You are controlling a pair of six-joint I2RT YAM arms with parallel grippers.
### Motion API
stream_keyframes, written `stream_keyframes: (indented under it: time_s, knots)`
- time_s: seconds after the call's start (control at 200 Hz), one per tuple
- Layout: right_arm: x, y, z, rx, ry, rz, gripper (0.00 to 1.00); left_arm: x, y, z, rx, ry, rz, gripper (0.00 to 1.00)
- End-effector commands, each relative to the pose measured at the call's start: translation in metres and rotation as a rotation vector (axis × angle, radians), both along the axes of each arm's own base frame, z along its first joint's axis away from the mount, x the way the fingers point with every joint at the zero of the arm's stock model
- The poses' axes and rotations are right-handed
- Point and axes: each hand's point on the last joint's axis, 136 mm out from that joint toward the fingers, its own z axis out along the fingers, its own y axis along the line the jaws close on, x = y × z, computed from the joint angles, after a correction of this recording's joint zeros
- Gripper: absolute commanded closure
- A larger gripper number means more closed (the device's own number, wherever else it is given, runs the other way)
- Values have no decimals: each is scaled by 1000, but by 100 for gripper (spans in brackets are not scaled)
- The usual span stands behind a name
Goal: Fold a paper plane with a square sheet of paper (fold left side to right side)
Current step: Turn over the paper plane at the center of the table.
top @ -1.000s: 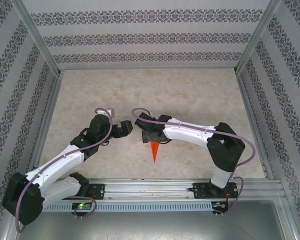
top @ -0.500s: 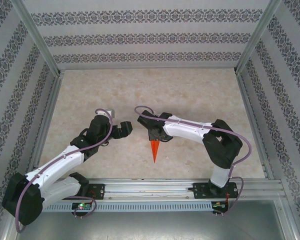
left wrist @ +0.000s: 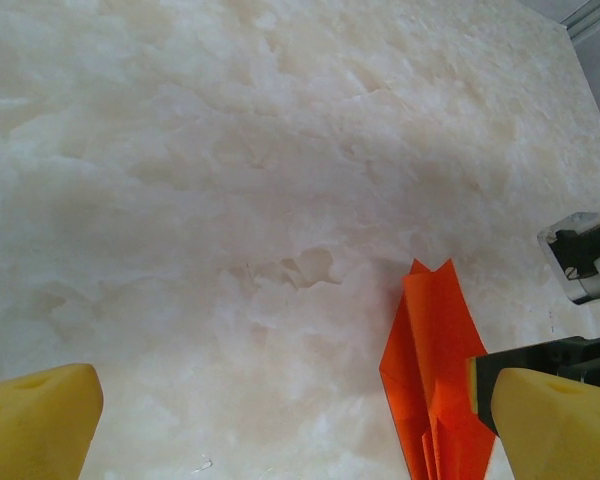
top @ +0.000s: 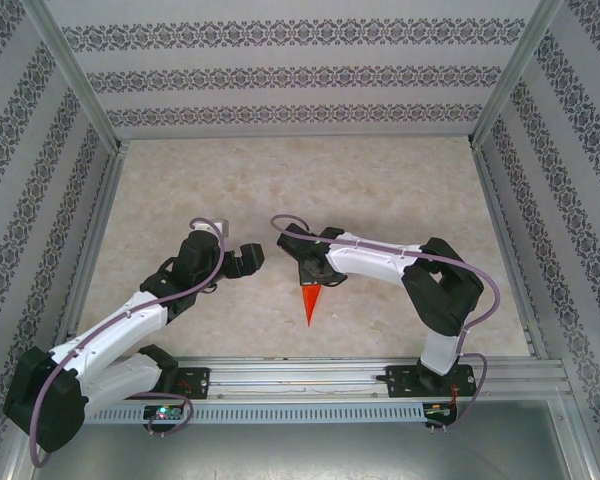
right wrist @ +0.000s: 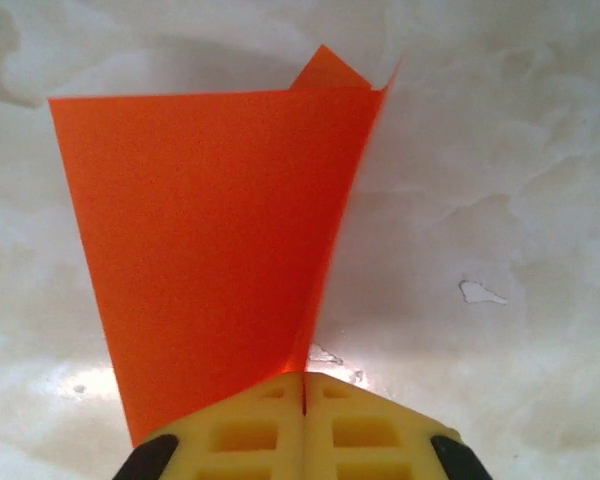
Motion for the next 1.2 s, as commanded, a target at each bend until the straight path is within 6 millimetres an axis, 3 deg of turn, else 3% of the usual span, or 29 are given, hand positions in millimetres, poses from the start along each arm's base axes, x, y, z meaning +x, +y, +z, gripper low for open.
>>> stream_keyframes:
  time_s: [0.0, 0.13, 0.325, 0.63, 0.759, 1.054, 1.119, 1.199]
  knots:
    - [0, -5, 17, 38, -25, -13, 100, -1, 13, 3, 40, -14, 25, 0]
    - [3, -3, 40, 96, -78, 7, 100, -3, 16, 9, 44, -25, 33, 0]
    - [12, 0, 74, 317, -135, 52, 100, -6, 21, 20, 18, -55, 60, 0]
    - [33, 10, 123, 969, -226, 148, 100, -10, 34, 32, 1, -108, 118, 0]
    - [35, 27, 122, 1089, -182, 210, 100, -10, 36, 34, 1, -113, 122, 0]
    - [40, 105, 109, 1186, -85, 325, 100, -12, 40, 38, 26, -104, 129, 0]
    - [47, 111, 98, 1177, -80, 314, 100, -12, 42, 40, 29, -107, 134, 0]
    - [57, 111, 69, 1142, -68, 271, 100, -12, 42, 39, 28, -106, 139, 0]
